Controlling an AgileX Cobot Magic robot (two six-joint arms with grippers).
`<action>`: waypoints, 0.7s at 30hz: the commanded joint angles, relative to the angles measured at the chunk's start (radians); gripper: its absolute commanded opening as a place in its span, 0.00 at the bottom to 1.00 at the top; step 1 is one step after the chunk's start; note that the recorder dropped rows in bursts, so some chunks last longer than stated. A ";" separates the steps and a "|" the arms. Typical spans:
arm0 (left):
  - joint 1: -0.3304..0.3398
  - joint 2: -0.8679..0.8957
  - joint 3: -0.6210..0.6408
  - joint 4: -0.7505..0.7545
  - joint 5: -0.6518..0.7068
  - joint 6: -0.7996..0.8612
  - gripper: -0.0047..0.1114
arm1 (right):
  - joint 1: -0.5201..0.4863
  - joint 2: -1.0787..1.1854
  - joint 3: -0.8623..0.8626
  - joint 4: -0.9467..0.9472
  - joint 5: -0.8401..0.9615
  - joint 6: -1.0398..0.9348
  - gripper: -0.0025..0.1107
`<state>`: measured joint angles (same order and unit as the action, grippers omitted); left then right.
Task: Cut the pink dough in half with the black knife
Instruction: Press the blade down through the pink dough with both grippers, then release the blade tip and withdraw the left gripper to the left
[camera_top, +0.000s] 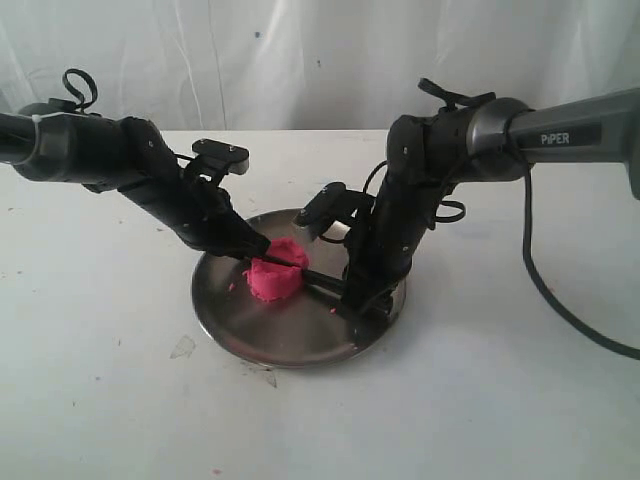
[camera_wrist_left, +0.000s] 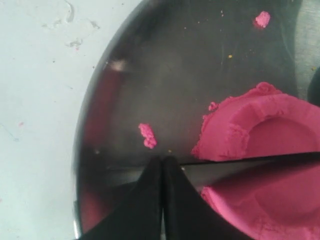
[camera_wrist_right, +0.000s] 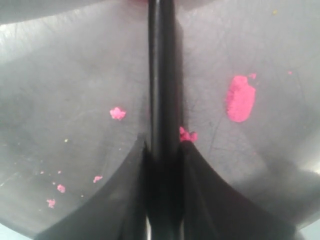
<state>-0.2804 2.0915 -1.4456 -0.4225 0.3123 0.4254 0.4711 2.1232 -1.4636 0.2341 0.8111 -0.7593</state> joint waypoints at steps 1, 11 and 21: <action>-0.001 0.013 0.003 -0.003 0.024 0.000 0.04 | -0.002 0.003 -0.001 0.001 0.019 -0.001 0.02; -0.001 0.002 0.003 -0.003 0.029 0.000 0.04 | -0.002 0.003 -0.001 0.001 0.019 -0.001 0.02; -0.001 -0.153 0.001 0.016 0.044 0.046 0.04 | -0.002 0.003 -0.001 0.001 0.015 -0.001 0.02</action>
<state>-0.2804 1.9950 -1.4456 -0.4225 0.3259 0.4579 0.4711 2.1232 -1.4636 0.2341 0.8152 -0.7593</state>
